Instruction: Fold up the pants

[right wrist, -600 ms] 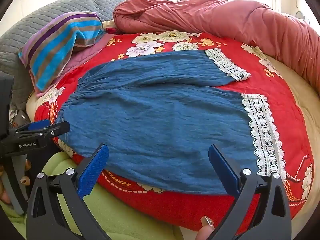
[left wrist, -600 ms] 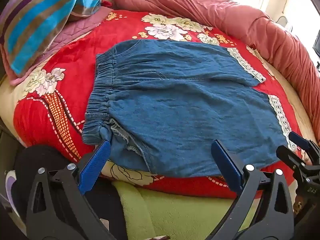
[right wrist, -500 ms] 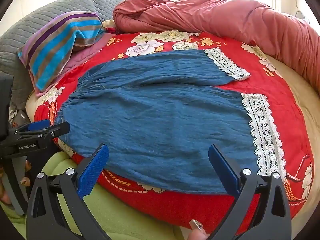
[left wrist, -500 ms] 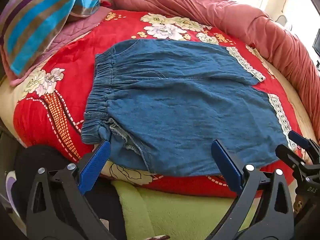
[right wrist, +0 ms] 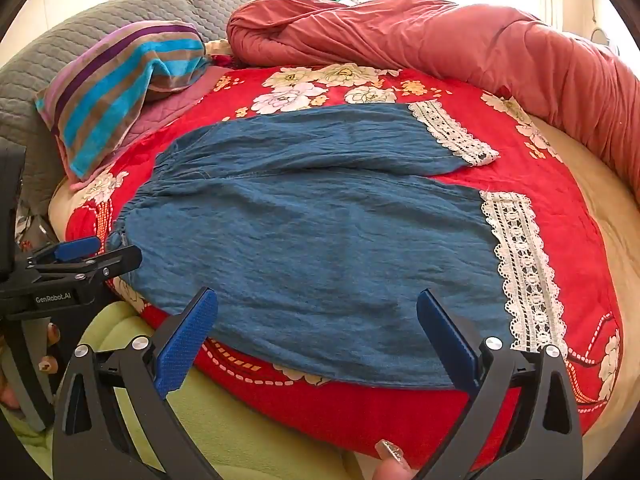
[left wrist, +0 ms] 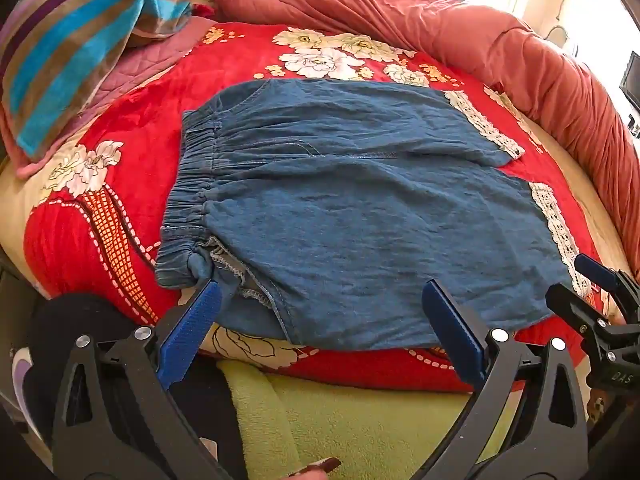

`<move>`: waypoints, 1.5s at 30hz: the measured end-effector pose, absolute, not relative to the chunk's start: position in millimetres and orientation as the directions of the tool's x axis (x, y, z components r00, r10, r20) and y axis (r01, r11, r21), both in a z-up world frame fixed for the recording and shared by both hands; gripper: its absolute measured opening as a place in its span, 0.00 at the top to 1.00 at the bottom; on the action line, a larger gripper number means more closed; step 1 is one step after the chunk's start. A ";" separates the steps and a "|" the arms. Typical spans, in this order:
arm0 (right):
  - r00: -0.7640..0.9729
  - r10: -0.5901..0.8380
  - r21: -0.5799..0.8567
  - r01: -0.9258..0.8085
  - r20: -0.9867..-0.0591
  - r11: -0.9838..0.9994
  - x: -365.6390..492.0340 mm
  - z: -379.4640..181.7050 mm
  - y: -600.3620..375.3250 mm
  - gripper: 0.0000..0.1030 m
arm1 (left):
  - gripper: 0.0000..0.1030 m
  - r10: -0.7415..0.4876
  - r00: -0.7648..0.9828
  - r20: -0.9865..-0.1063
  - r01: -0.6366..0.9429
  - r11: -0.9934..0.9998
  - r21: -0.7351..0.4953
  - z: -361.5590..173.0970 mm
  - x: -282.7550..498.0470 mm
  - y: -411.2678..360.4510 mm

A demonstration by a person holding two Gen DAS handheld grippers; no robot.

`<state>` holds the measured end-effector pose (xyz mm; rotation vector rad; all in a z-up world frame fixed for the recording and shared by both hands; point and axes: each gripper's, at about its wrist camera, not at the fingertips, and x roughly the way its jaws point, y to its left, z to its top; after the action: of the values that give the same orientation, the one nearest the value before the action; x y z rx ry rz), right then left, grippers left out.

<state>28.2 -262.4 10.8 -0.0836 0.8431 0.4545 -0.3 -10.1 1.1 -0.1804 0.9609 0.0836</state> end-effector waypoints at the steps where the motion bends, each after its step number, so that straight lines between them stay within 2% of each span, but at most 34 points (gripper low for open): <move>1: 0.571 0.355 0.106 -0.421 -0.740 0.901 30.0 12.2 -262.2 0.04 | 0.08 -0.009 0.571 -0.821 -0.151 0.982 -0.115 1.4 -0.2 -10.6; 45: 0.568 0.344 0.091 -0.426 -0.748 0.900 35.8 10.1 -258.0 0.04 | 0.08 0.018 0.581 -0.813 -0.161 0.983 -0.093 6.0 -3.1 -5.5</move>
<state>35.8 -258.0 10.1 -0.1033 0.8547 0.4530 -3.1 -5.5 6.0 -0.1635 0.9457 0.1046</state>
